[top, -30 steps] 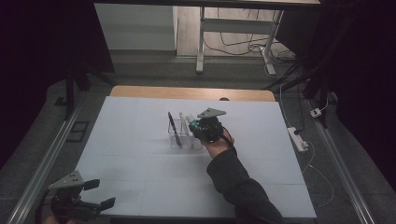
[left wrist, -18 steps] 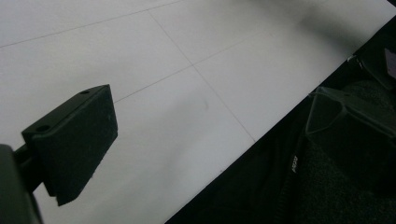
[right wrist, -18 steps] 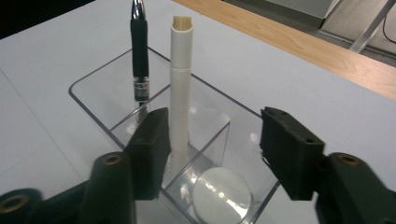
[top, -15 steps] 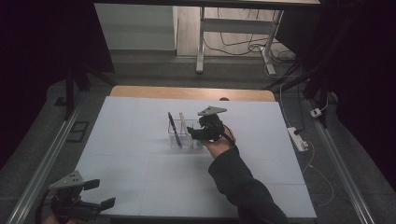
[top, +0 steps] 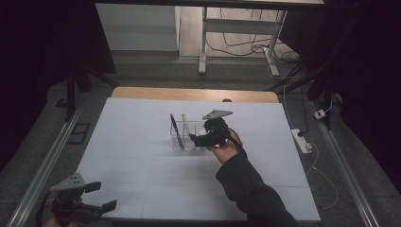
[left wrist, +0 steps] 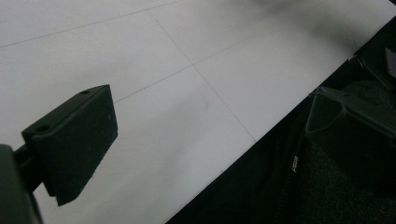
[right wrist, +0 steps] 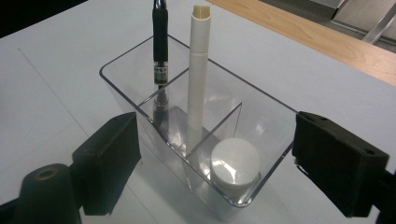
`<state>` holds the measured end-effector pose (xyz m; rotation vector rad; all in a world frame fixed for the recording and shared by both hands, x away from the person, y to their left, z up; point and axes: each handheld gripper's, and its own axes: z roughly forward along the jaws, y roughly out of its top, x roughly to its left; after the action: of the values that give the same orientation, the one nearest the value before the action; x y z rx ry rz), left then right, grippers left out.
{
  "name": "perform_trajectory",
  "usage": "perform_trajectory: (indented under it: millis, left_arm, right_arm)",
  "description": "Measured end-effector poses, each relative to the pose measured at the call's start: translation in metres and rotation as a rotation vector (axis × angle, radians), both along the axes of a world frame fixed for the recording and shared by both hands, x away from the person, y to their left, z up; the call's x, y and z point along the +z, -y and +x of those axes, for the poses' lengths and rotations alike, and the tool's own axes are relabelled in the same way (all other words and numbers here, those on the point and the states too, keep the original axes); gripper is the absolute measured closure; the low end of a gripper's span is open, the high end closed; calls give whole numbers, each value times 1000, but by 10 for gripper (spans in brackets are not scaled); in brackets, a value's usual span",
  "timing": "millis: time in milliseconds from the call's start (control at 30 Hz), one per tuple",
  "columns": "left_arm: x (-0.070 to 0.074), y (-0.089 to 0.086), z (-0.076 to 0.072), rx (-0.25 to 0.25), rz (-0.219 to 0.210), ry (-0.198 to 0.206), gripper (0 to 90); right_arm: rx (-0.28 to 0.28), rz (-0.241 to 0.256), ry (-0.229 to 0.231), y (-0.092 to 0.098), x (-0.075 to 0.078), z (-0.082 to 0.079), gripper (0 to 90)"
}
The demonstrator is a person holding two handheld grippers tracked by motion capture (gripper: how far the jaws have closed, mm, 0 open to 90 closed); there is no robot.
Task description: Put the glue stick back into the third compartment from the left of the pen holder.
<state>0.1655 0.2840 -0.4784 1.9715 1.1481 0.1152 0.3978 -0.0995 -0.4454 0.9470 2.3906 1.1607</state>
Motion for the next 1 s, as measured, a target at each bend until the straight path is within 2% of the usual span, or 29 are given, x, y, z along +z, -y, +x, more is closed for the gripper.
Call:
perform_trajectory:
  millis: [1000]
  left_arm:
    - [0, 0, 0, 3, 1, -2, 22]
  right_arm:
    - [49, -9, -75, 27, 7, -24, 23]
